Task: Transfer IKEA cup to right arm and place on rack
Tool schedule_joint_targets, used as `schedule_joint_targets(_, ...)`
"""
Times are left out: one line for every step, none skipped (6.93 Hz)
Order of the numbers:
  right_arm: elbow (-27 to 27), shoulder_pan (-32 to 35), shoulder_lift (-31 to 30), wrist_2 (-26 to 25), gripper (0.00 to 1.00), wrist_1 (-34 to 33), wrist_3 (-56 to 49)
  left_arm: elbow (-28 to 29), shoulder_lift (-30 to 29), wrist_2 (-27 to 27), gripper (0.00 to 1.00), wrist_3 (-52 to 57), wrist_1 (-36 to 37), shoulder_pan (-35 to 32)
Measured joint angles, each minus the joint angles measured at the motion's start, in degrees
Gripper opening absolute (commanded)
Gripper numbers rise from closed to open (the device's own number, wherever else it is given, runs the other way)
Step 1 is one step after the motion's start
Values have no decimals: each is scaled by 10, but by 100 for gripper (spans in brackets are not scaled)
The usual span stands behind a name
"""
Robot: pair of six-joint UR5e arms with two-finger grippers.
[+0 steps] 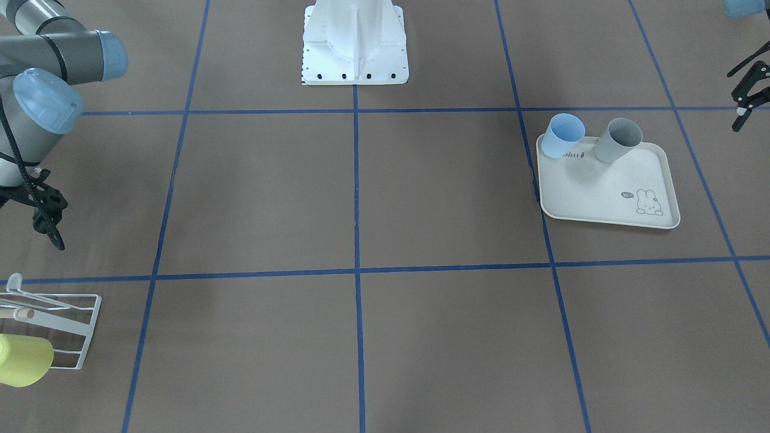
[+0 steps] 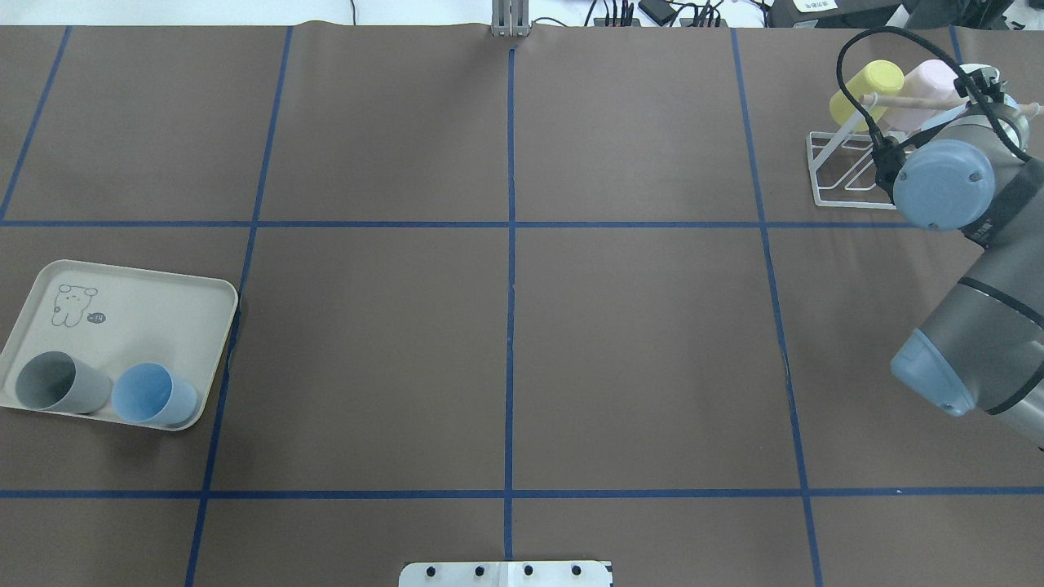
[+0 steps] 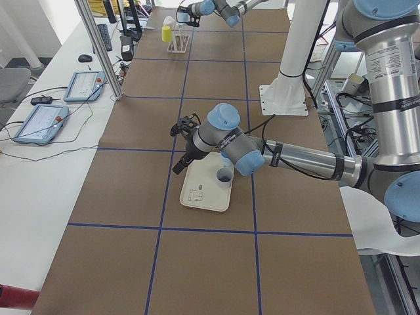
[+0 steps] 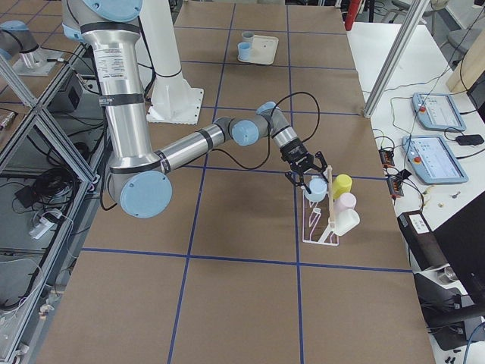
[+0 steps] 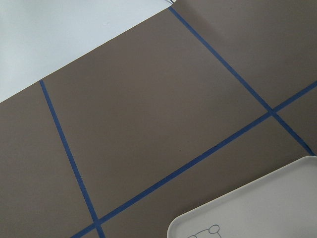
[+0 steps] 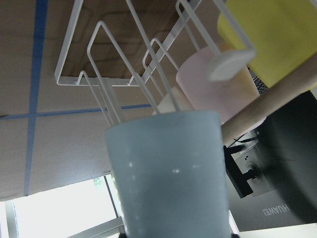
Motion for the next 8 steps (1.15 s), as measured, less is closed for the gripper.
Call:
schedule_joint_targets(-4, -4, 0, -4, 30, 0, -1, 1, 0, 0, 100, 0, 0, 0)
schedule_joint_targets(-5, -8, 0, -9, 53, 0, -3, 2, 0, 0, 100, 0, 0, 0)
schedule_joint_targets(-6, -11, 0, -11, 98, 0, -4, 2, 0, 0, 100, 1, -1, 0)
schedule_joint_targets(-6, -12, 0, -13, 99, 1, -5, 2, 0, 0, 100, 1, -2, 0)
schedule_joint_targets(-7, -13, 0, -15, 99, 7, -4, 2, 0, 0, 100, 0, -2, 0)
schedule_joint_targets(-8, -13, 0, -18, 99, 15, -4, 2, 0, 0, 100, 0, -2, 0)
schedule_joint_targets(-9, -13, -1, -21, 99, 18, -4, 2, 0, 0, 100, 0, -4, 0)
schedule_joint_targets(-9, -13, 0, -21, 99, 19, -3, 3, 0, 0, 100, -1, -5, 0)
